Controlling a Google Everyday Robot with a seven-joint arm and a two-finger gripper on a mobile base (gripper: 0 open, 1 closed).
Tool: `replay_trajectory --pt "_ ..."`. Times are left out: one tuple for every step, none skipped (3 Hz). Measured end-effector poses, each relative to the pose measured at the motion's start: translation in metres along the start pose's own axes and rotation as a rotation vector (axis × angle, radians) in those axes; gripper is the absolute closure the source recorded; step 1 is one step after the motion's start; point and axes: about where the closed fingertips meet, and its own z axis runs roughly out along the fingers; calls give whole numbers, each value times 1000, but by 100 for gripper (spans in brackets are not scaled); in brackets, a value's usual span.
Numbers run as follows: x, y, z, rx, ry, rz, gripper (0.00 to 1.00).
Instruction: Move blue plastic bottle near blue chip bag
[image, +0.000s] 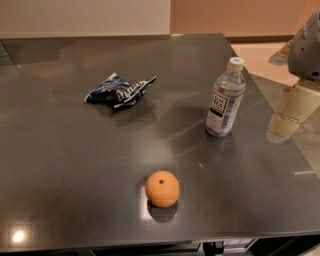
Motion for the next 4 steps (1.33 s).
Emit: replay_trajectory --pt "-7 -17 15 -21 -43 29 0" --pt "-15 -32 29 -39 -78 47 0" --pt "-21 -43 45 -53 -111 66 0" --pt "-26 -55 57 -49 -143 85 0"
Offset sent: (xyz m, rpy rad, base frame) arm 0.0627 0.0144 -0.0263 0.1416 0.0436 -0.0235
